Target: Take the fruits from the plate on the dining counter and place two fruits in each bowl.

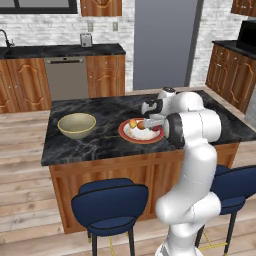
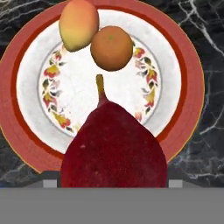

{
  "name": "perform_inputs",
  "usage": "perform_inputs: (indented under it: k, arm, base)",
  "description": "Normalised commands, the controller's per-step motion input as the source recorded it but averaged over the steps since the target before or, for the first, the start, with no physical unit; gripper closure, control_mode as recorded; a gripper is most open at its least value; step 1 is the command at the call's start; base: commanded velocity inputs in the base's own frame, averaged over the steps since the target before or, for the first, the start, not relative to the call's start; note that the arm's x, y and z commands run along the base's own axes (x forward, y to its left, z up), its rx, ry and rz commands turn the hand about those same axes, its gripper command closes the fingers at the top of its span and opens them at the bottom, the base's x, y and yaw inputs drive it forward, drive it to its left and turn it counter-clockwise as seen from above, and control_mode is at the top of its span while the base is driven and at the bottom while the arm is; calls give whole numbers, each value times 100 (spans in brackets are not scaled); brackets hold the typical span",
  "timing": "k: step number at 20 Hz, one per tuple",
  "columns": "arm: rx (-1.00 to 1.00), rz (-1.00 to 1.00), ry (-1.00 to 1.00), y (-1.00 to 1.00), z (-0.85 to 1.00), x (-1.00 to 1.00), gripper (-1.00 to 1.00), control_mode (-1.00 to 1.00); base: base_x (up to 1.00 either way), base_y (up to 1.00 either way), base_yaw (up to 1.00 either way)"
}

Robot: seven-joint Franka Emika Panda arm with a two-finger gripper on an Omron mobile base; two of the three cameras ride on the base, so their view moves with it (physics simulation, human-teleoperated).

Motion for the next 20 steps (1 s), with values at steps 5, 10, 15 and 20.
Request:
perform_inputs:
  k: [5, 10, 15, 20]
  arm:
    - [-9, -24, 0, -72, 35, -72, 100, -100]
    - [-9, -38, 0, -39, 52, -42, 100, -100]
    - [-5, -33, 0, -54, 48, -15, 100, -100]
    - [2, -3, 0, -69, 0, 35, 100, -100]
  base:
    - [0, 0, 0]
    - [0, 0, 0]
    - [0, 0, 0]
    - [0, 0, 0]
